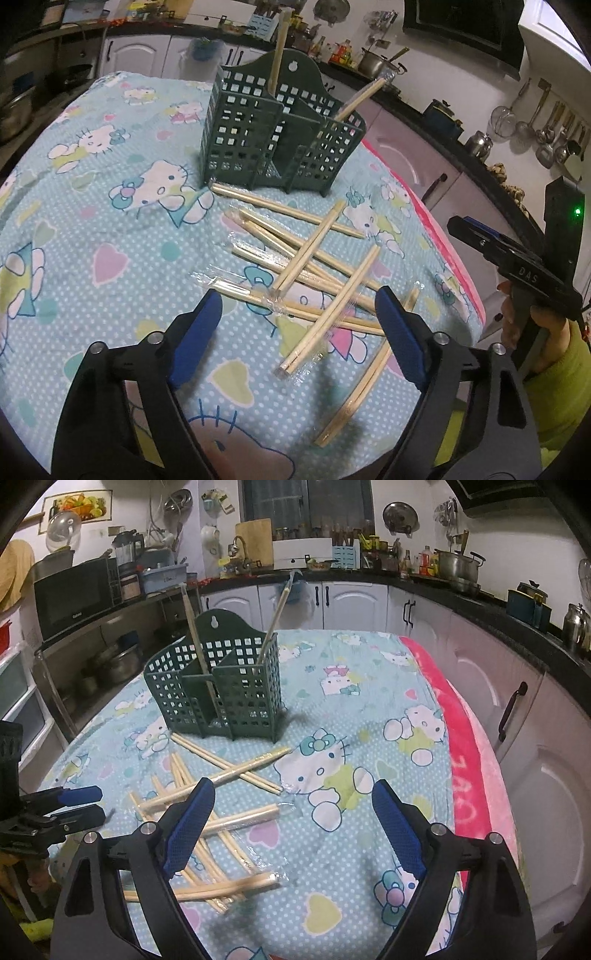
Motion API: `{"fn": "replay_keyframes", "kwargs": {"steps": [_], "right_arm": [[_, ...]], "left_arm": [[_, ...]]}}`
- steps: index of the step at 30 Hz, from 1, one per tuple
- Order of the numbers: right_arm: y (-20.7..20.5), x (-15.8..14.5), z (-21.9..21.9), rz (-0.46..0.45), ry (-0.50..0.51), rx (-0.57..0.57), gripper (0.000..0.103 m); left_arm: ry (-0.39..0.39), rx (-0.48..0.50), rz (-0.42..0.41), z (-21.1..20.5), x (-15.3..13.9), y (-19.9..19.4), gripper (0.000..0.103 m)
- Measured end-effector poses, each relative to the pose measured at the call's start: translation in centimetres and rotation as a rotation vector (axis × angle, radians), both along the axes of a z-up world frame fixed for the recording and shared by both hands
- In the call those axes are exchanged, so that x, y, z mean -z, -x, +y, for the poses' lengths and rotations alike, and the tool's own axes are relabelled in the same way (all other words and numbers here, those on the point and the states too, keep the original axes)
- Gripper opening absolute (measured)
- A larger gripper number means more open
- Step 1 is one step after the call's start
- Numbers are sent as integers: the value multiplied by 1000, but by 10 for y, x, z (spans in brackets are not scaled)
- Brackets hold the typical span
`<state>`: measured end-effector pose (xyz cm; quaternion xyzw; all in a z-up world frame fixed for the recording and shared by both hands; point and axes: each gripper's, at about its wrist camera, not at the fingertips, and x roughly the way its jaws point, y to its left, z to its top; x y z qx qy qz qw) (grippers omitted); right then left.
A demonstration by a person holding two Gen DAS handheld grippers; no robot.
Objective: Organize utensils
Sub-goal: 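Lower both grippers onto the remaining wooden chopsticks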
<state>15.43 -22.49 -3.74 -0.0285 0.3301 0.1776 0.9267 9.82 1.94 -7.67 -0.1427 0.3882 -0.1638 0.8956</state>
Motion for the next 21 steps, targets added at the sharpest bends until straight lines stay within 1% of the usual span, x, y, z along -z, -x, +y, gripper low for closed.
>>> {"fn": "replay_keyframes", "kwargs": {"steps": [10, 13, 15, 17, 21], "right_arm": [[-10, 15, -4, 47, -6, -7, 79], [-14, 21, -4, 70, -7, -14, 77], [-18, 26, -4, 87, -4, -16, 75], [-23, 31, -2, 111, -14, -26, 69], [-34, 44, 4, 163, -13, -44, 62]], "left_arm": [[-27, 24, 14, -6, 8, -5, 62], [-32, 30, 23, -6, 11, -7, 57], [-35, 29, 33, -7, 14, -9, 51], [-37, 33, 40, -7, 16, -11, 48], [-40, 35, 47, -8, 21, -13, 46]]}}
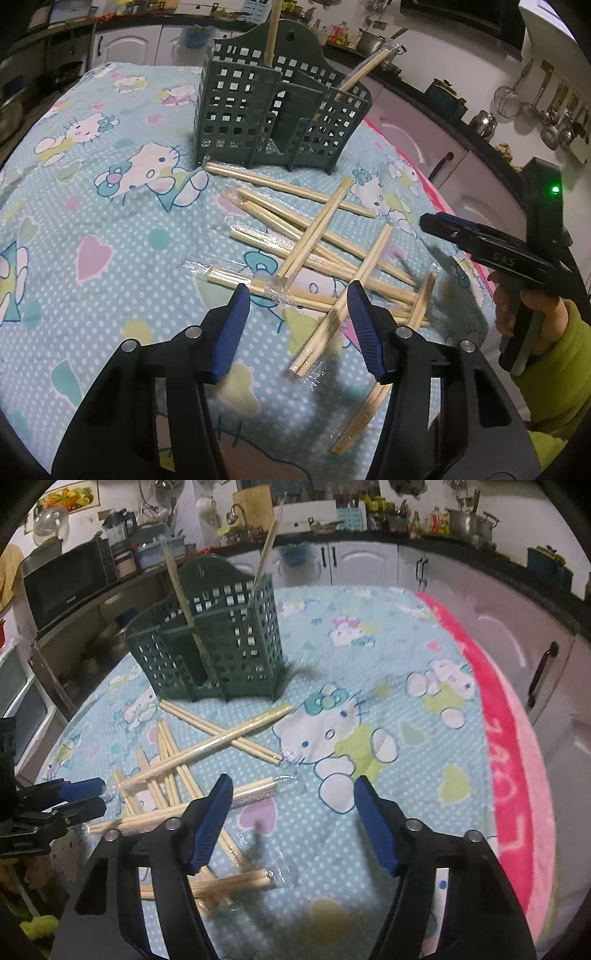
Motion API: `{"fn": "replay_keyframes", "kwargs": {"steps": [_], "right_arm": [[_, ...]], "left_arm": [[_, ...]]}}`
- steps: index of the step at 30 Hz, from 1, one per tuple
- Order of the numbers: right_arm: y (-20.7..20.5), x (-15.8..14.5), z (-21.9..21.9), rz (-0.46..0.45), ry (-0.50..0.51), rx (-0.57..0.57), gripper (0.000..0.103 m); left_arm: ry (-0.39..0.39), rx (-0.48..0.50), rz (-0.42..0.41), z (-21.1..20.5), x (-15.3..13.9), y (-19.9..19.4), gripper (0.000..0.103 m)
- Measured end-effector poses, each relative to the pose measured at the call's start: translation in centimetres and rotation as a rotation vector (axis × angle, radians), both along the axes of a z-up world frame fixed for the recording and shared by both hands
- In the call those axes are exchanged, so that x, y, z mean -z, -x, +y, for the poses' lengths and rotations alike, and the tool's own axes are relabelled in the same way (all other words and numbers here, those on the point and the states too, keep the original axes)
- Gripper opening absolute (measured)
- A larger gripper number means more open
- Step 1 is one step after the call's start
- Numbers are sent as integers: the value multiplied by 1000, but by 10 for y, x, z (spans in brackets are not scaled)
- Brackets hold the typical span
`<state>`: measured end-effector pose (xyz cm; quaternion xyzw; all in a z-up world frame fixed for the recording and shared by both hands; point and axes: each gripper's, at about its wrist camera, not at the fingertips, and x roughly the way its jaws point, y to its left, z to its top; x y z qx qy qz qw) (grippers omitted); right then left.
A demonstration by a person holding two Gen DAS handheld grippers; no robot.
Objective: Organize utensils
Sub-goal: 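Lower both grippers onto the remaining wooden chopsticks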
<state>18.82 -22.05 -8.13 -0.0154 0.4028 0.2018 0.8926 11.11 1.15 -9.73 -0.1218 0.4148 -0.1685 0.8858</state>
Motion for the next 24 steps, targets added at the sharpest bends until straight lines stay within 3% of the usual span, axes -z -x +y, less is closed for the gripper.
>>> {"fn": "replay_keyframes", "kwargs": {"steps": [2, 8, 17, 24], "right_arm": [[-5, 7, 4, 30, -3, -12, 55], [-18, 15, 12, 73, -7, -26, 49], [-30, 23, 15, 107, -7, -19, 48], [-36, 29, 13, 129, -22, -17, 45]], "left_arm": [[-5, -1, 0, 0, 1, -1, 46], [-7, -9, -3, 3, 3, -6, 41], [-18, -3, 2, 4, 8, -9, 30], [-28, 12, 2, -1, 10, -12, 16]]}}
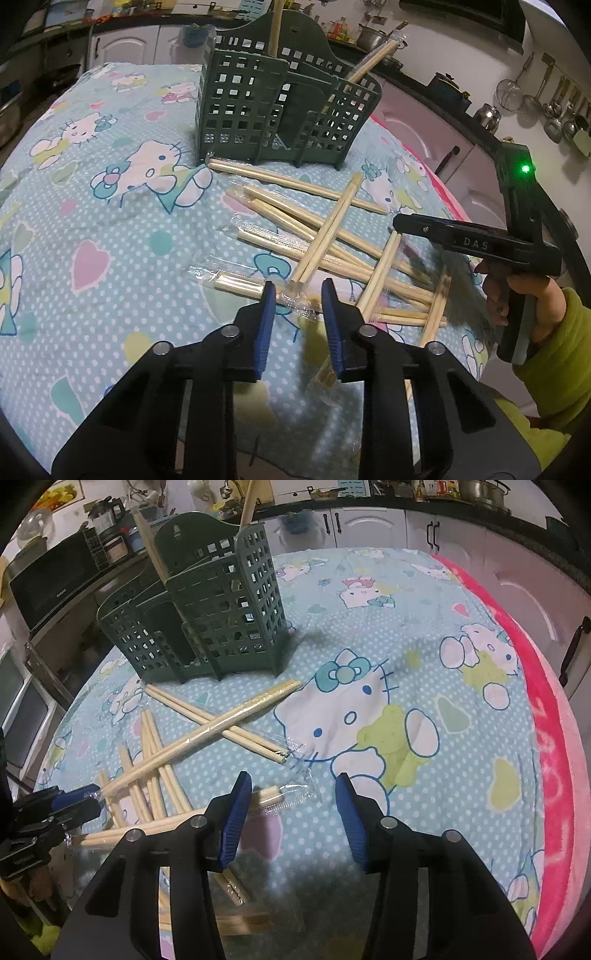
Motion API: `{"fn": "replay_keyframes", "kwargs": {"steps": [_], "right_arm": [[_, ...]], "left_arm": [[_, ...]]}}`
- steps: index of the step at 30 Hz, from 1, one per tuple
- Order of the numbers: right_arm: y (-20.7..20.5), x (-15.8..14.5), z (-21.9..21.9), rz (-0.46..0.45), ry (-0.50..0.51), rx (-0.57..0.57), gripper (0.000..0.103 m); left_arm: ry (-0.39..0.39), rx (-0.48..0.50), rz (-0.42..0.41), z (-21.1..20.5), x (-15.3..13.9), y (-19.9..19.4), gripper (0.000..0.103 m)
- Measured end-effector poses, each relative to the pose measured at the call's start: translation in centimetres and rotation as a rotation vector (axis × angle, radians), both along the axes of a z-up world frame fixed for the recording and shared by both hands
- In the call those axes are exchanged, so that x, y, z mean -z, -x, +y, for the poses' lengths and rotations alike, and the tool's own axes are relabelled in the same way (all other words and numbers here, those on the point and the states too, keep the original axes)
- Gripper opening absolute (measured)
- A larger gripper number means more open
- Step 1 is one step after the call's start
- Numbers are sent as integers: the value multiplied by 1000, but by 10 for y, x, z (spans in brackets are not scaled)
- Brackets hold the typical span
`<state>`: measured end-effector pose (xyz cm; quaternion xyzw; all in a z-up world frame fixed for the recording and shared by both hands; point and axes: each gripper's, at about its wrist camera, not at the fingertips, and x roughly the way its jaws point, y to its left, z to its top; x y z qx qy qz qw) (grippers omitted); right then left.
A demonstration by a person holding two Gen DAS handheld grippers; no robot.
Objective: Organize utensils
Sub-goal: 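Lower both grippers onto the remaining wooden chopsticks, then close the left gripper on a chopstick while the right gripper grasps another, then carry both chopsticks up and lower them into the green caddy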
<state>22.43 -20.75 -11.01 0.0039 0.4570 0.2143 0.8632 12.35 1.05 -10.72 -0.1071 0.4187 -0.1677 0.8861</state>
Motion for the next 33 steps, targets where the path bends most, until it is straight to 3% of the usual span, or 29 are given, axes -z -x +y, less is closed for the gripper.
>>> {"fn": "replay_keyframes", "kwargs": {"steps": [12, 20, 26, 33], "right_arm": [[-3, 4, -4, -3, 0, 4, 42], [4, 3, 2, -19, 16, -36, 6], [16, -8, 3, -38, -4, -48, 3], [33, -42, 2, -123, -47, -45, 3]], "left_arm": [[7, 2, 2, 1, 3, -3, 6], [6, 2, -6, 2, 2, -3, 3], [14, -2, -32, 7, -7, 2, 2], [40, -9, -83, 14, -28, 12, 2]]}}
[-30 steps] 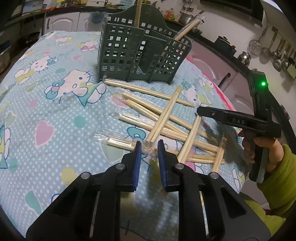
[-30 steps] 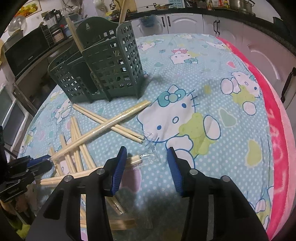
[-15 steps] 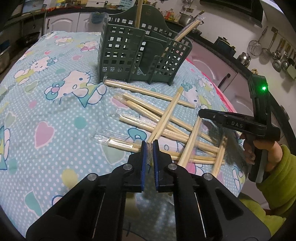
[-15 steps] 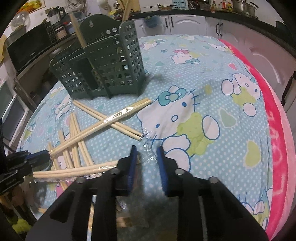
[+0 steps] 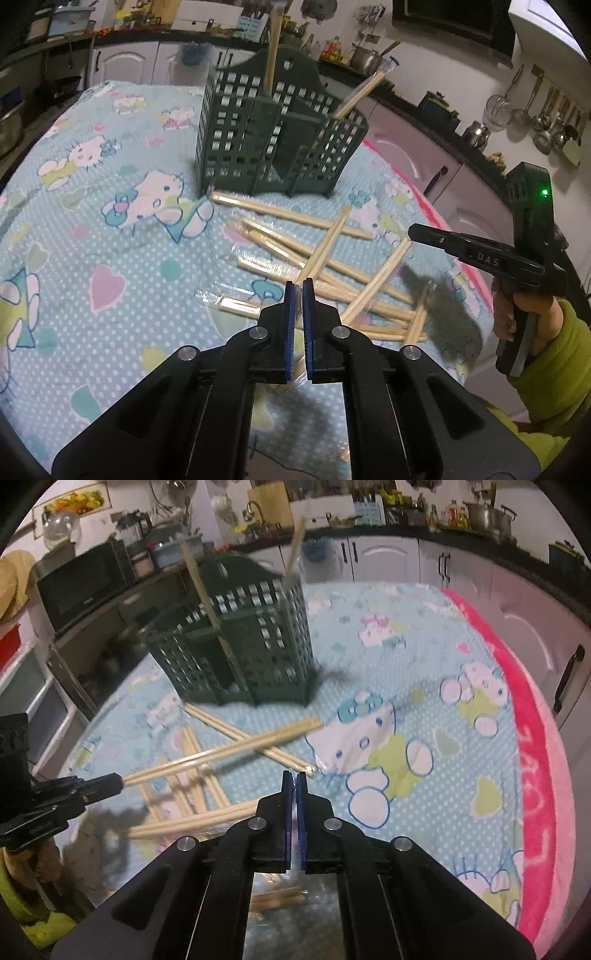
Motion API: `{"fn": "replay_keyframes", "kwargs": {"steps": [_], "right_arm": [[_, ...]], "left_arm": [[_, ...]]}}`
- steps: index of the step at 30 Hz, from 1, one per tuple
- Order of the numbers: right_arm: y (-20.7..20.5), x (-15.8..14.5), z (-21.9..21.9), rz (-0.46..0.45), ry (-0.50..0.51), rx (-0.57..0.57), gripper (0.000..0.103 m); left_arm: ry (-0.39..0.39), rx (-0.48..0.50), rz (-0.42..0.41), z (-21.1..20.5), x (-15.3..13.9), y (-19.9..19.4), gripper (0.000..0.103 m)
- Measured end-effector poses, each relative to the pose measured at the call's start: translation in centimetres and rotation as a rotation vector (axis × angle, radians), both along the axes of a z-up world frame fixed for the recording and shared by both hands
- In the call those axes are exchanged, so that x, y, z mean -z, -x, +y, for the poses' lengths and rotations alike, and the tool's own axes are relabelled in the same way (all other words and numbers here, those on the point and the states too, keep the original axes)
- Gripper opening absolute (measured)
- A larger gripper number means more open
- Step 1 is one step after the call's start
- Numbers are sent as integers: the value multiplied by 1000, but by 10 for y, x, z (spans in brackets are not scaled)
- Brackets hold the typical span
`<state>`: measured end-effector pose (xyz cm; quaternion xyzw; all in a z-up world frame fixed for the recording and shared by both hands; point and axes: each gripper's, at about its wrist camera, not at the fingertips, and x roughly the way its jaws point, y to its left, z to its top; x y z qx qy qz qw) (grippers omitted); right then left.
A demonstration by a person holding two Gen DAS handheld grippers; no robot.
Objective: Organize utensils
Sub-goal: 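Carry both chopsticks up and lower them into the green caddy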
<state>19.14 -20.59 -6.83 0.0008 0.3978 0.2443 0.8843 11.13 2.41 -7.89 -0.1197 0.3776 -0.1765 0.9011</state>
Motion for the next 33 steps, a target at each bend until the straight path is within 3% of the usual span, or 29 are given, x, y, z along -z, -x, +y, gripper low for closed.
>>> {"fn": "replay_keyframes", "kwargs": {"steps": [18, 33], "right_arm": [[38, -103, 32, -264, -70, -75, 2], [47, -154, 26, -366, -112, -50, 2]], "left_arm": [[22, 45, -185, -12, -85, 0, 1], [35, 76, -300, -20, -147, -5, 1]]}}
